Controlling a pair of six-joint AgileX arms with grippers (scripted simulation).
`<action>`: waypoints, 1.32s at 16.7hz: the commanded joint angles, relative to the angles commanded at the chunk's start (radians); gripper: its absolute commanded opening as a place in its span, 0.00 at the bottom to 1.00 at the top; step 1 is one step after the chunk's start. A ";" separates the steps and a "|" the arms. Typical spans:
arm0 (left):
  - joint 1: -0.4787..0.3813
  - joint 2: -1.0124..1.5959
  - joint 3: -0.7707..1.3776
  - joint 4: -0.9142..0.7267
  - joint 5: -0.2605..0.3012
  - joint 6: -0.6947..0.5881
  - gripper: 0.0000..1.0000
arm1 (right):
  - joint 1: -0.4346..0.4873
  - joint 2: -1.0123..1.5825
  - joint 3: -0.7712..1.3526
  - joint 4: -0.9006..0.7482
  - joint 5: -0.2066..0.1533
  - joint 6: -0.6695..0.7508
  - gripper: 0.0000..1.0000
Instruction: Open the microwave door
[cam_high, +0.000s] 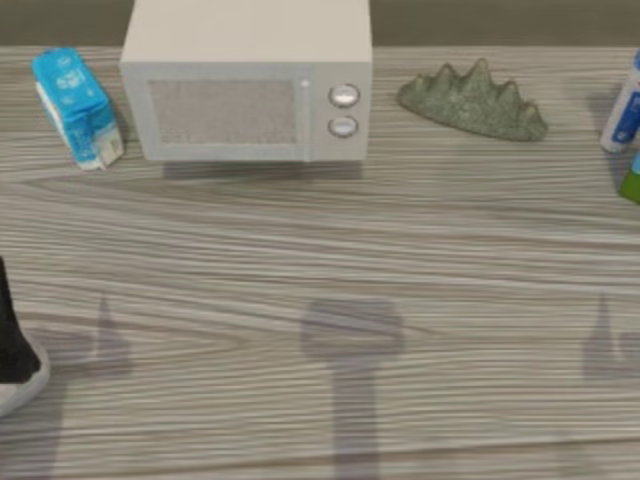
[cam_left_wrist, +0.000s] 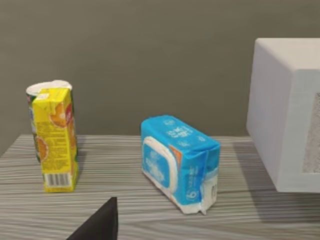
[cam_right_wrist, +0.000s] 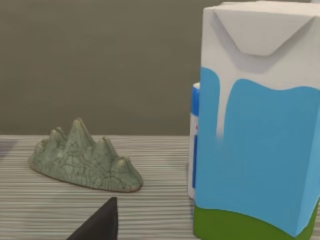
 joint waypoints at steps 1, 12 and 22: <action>0.000 0.000 0.000 0.000 0.000 0.000 1.00 | 0.000 0.000 0.000 0.000 0.000 0.000 1.00; -0.173 0.554 0.528 -0.336 -0.088 -0.143 1.00 | 0.000 0.000 0.000 0.000 0.000 0.000 1.00; -0.457 1.562 1.615 -0.817 -0.221 -0.419 1.00 | 0.000 0.000 0.000 0.000 0.000 0.000 1.00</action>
